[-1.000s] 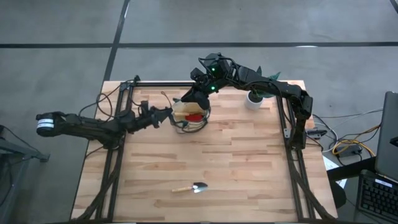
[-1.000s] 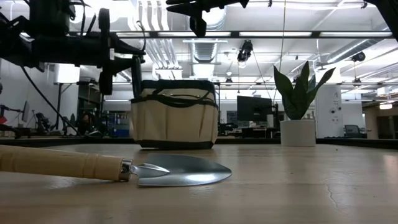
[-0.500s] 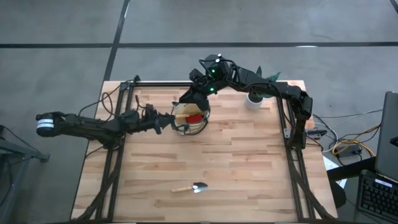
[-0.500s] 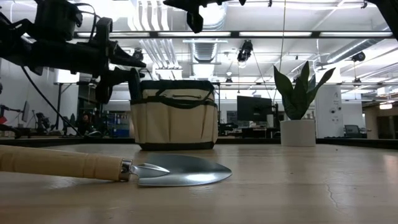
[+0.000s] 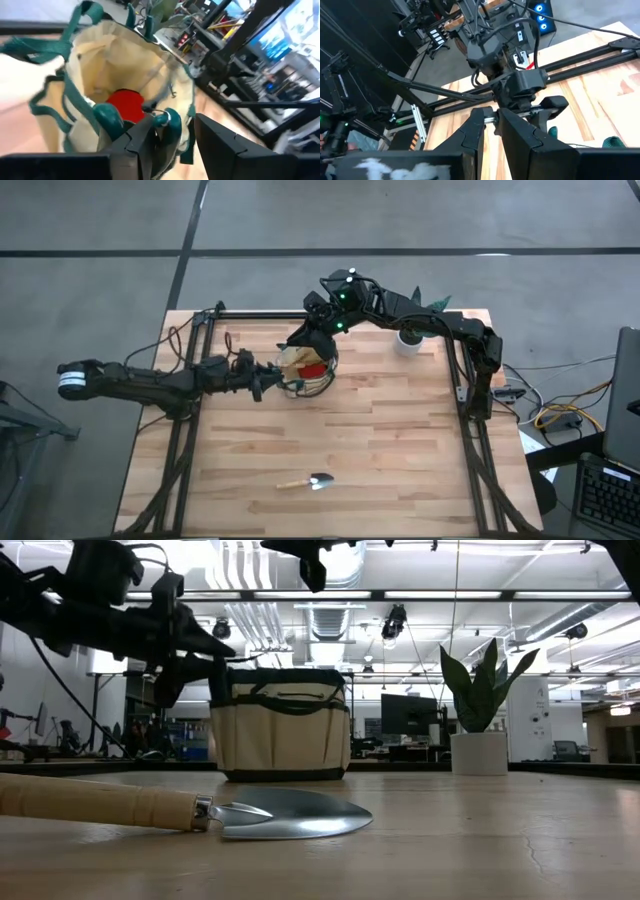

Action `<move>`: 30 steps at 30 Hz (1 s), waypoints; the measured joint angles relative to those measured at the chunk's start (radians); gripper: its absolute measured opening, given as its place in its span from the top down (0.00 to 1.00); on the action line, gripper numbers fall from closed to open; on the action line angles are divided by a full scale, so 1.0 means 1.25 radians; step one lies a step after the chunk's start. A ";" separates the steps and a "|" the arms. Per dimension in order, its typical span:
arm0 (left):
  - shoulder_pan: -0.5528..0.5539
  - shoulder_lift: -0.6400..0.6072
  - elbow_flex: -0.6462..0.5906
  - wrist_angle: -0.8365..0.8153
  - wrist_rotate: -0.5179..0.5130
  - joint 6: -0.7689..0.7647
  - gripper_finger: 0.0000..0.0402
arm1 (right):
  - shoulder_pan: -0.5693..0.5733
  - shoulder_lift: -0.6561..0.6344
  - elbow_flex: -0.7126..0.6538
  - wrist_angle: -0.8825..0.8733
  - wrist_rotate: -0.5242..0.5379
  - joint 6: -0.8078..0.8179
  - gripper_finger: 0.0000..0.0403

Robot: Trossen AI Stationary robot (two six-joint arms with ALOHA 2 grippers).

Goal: Pick & Place Garden tools in Gardening bag
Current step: Put the shear scissor into the gardening bag

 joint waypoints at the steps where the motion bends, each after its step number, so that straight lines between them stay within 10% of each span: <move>1: 0.000 0.000 0.003 -0.002 0.008 -0.013 0.65 | 0.000 0.000 0.000 0.000 0.000 0.000 0.86; 30: 0.000 -0.110 0.025 -0.028 -0.015 -0.053 0.46 | 0.037 0.001 -0.015 -0.001 0.000 -0.002 0.86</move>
